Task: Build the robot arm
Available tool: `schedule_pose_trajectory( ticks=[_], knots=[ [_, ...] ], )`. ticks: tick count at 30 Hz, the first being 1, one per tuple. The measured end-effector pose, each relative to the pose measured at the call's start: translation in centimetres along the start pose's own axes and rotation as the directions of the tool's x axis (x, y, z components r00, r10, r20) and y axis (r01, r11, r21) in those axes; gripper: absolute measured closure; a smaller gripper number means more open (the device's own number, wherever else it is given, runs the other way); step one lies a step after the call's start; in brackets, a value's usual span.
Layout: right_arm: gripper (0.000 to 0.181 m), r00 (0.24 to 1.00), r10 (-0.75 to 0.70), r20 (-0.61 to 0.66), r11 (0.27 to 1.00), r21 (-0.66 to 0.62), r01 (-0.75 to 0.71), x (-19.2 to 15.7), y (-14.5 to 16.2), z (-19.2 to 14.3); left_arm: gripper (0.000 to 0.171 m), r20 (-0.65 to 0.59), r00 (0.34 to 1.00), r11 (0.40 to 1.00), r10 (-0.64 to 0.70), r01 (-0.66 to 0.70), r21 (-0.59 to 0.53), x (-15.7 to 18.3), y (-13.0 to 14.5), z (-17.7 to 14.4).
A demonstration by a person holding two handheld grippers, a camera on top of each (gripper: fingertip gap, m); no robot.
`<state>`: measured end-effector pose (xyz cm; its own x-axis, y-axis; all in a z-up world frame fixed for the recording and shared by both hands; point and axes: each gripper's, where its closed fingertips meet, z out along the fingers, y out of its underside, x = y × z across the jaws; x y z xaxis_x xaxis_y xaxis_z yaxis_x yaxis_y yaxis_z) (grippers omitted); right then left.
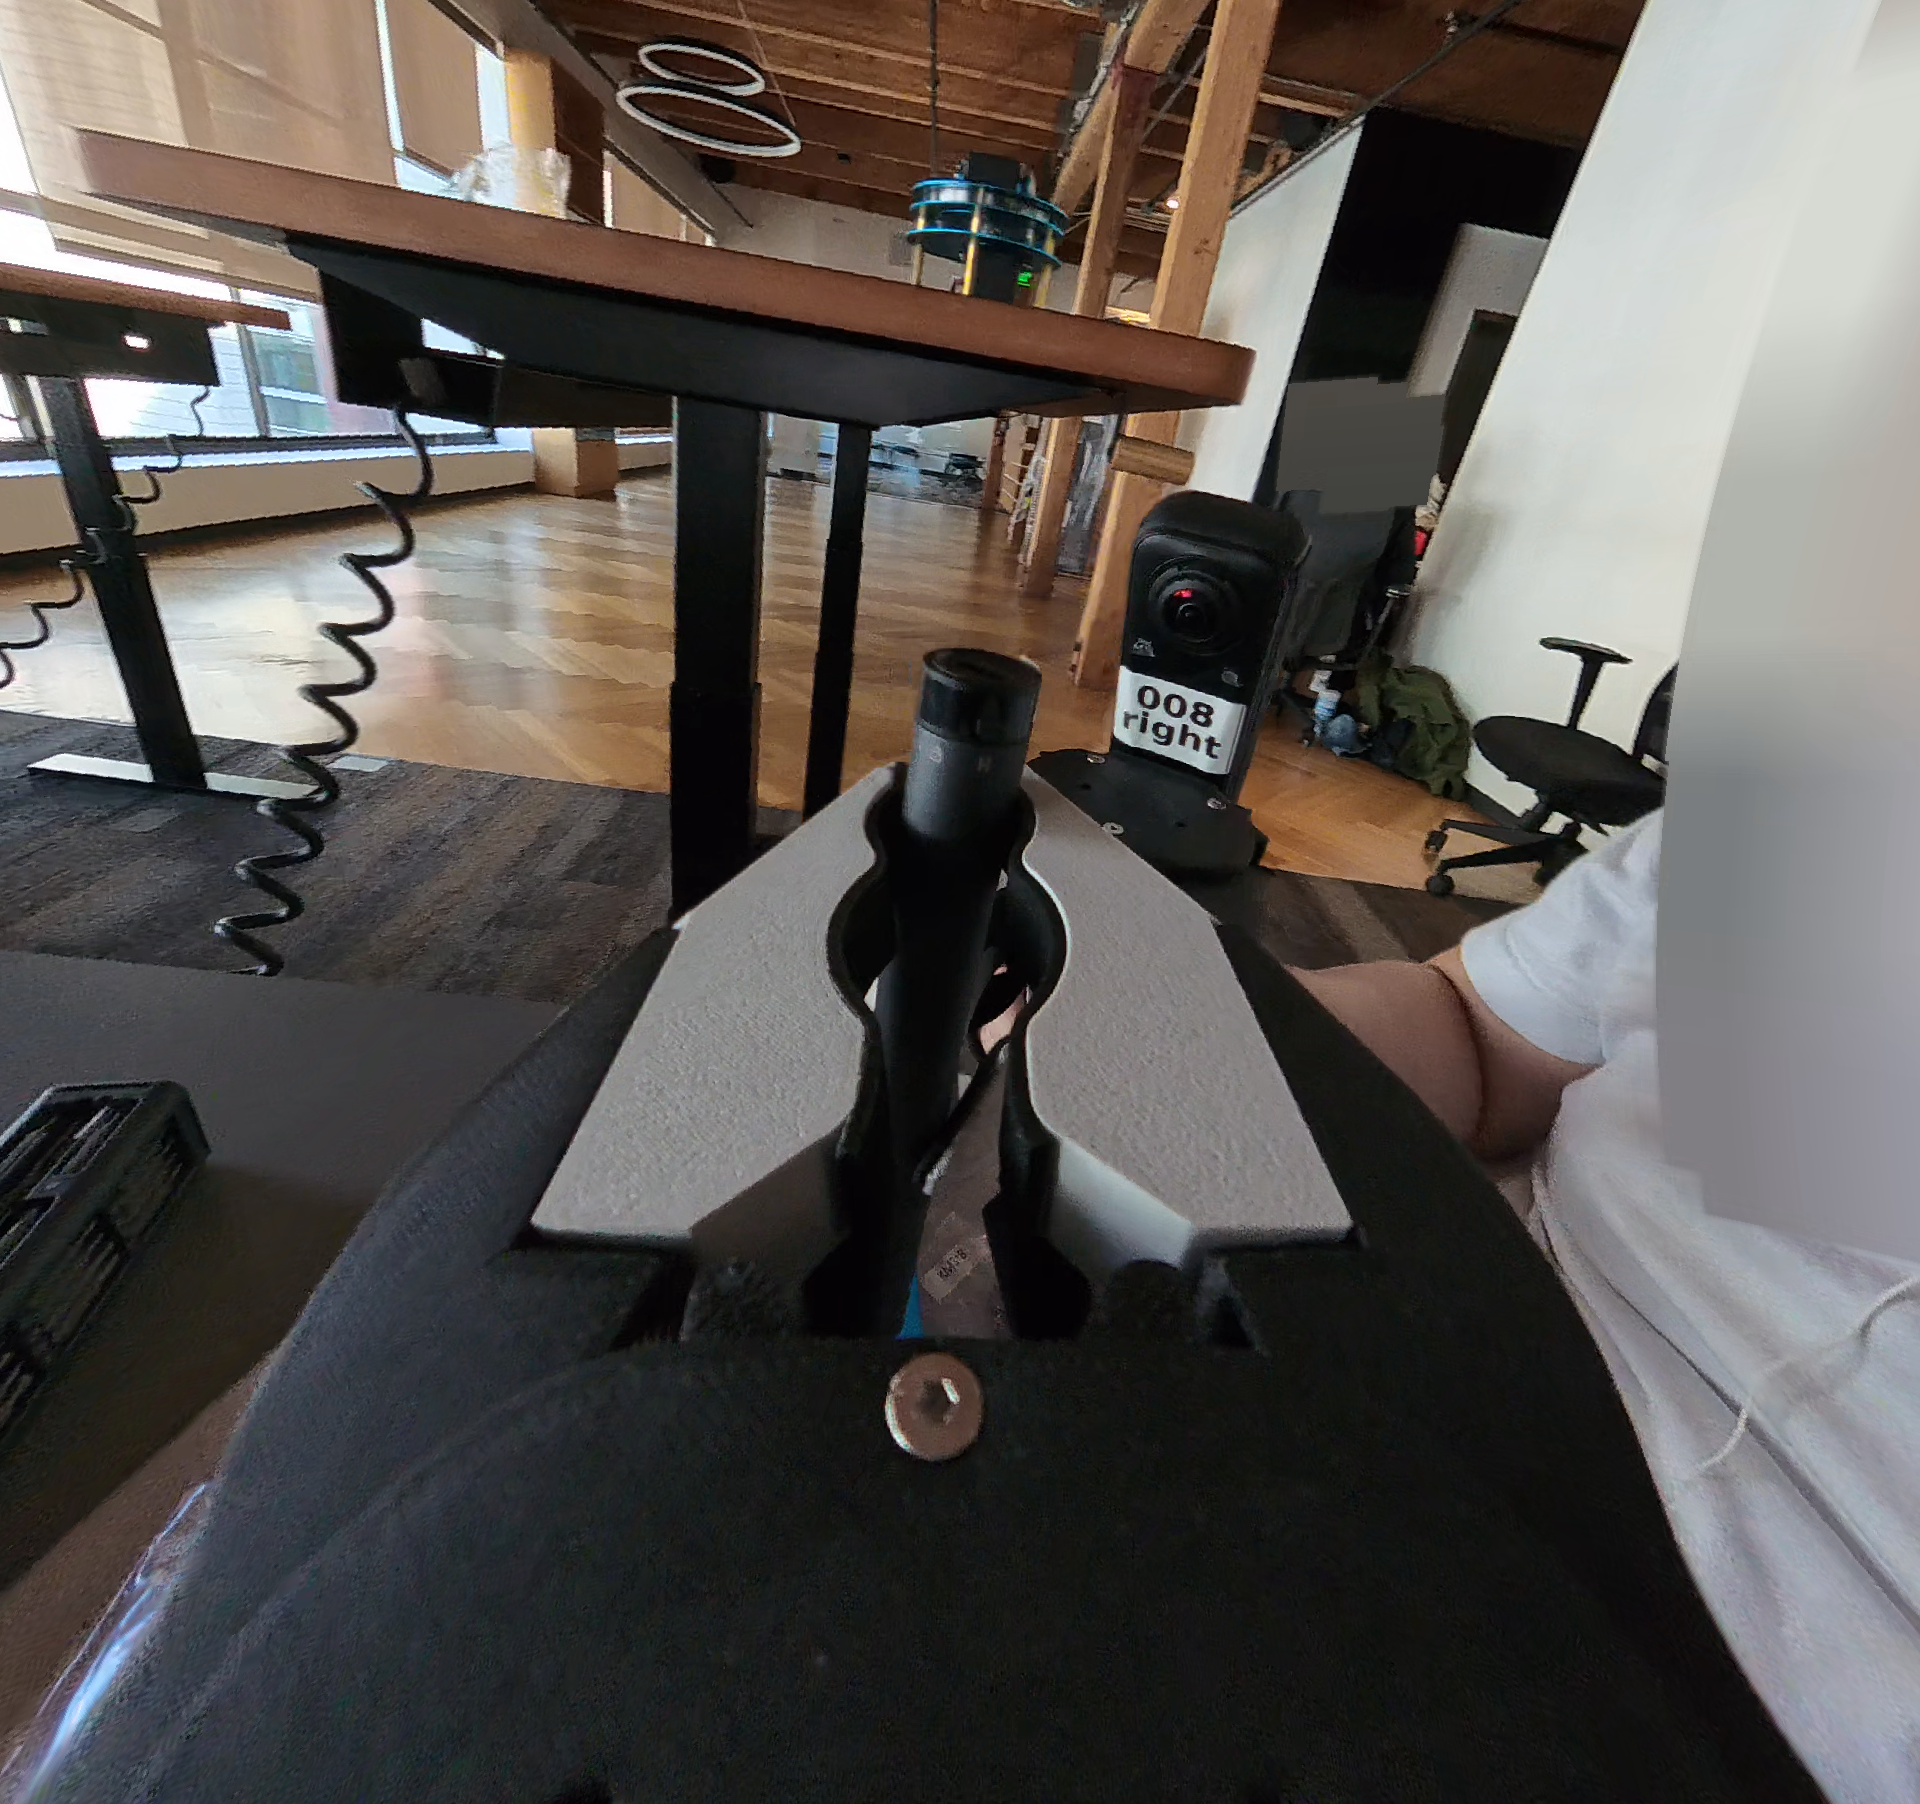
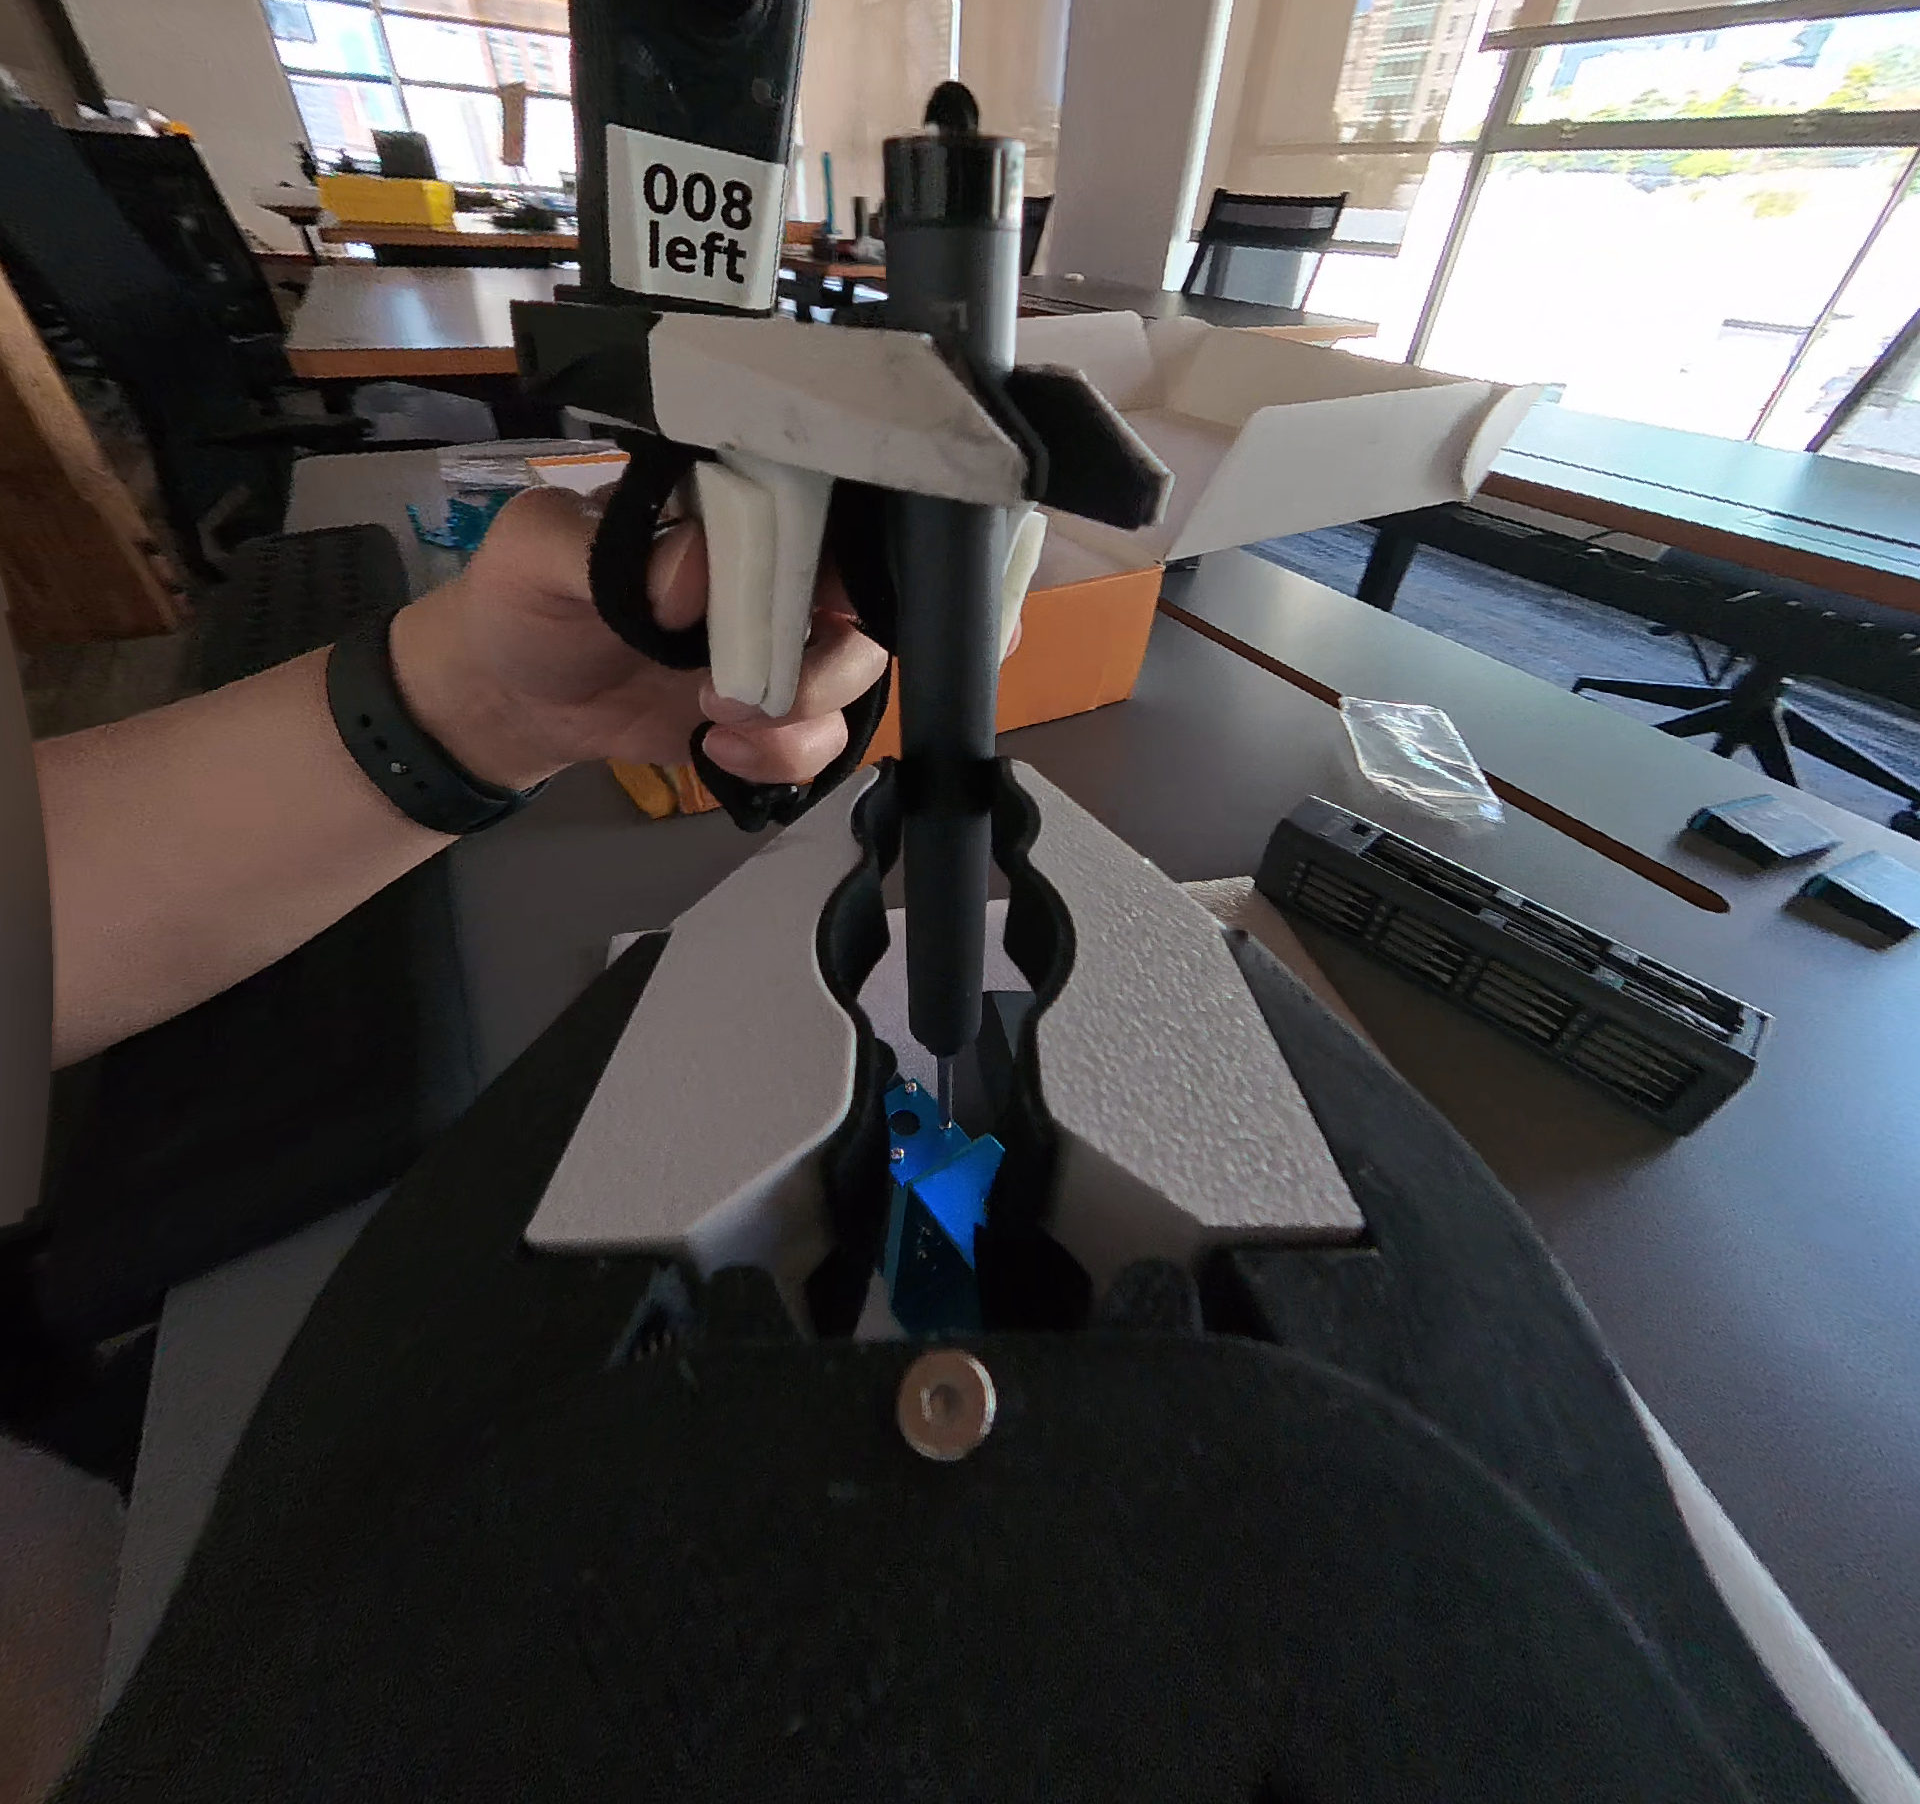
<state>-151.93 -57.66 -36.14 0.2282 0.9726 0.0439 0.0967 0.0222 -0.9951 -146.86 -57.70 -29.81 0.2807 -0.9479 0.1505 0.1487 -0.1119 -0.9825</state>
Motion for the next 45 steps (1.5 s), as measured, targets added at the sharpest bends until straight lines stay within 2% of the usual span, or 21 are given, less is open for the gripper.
schedule_pose_trajectory(
  ticks=[4,7,15,18,21,23,26,29,31,34,38,45],
  knots=[
    [0.163,0.997,0.002,-0.082,1.000,0.003,-0.002,0.2,0.0,-0.1,0.158,-0.113,0.994,1.000,-0.005,0.004,-0.007,0.4,0.1,0.2],
    [0.164,0.994,0.015,-0.111,1.000,0.018,-0.014,0.1,-0.1,-0.2,0.158,-0.152,0.988,1.000,0.009,-0.010,-0.007,0.7,0.1,0.3],
    [0.164,0.991,0.006,0.131,0.999,-0.042,0.000,-0.5,0.7,0.2,0.159,-0.182,0.983,1.000,0.014,-0.013,0.004,0.8,0.0,-0.5],
    [0.164,0.991,-0.026,0.129,0.998,-0.056,0.033,-0.4,0.8,0.2,0.159,-0.173,0.985,1.000,0.014,-0.014,0.004,0.7,0.0,-0.4],
    [0.164,0.995,-0.037,0.094,0.998,-0.046,0.041,-0.3,0.9,0.1,0.155,-0.126,0.992,1.000,0.004,-0.007,-0.023,0.6,0.2,-0.2],
    [0.164,0.995,-0.023,0.093,0.999,-0.036,0.026,-0.4,0.9,0.0,0.136,-0.069,0.998,0.998,-0.016,0.011,-0.068,0.4,0.9,0.1],
    [0.164,0.997,-0.025,0.071,0.999,-0.042,0.028,-0.1,0.9,-0.2,0.132,0.034,0.999,0.995,0.019,-0.016,-0.095,0.1,1.4,0.0],
    [0.163,0.997,-0.030,0.067,0.998,-0.048,0.033,-0.1,0.9,-0.1,0.135,0.148,0.988,0.997,0.037,-0.025,-0.079,-0.7,0.9,-0.5],
    [0.164,0.998,-0.029,0.057,0.998,-0.052,0.032,0.0,0.9,-0.1,0.147,0.179,0.983,0.997,0.029,-0.016,-0.074,-1.0,0.7,-0.6],
    [0.163,0.999,-0.037,0.033,0.998,-0.058,0.039,0.2,1.0,-0.1,0.154,0.190,0.981,0.996,0.049,-0.034,-0.082,-1.1,0.7,-0.5],
    [0.164,0.999,-0.044,-0.022,0.998,-0.054,0.043,0.1,1.0,-0.1,0.154,0.105,0.991,0.992,0.086,-0.076,-0.101,-0.6,0.9,-0.5],
    [0.163,0.978,-0.110,-0.178,0.992,-0.086,0.096,0.5,1.0,-0.2,0.155,-0.116,0.992,0.994,0.055,-0.065,-0.086,-0.1,0.9,-0.4]
  ],
)
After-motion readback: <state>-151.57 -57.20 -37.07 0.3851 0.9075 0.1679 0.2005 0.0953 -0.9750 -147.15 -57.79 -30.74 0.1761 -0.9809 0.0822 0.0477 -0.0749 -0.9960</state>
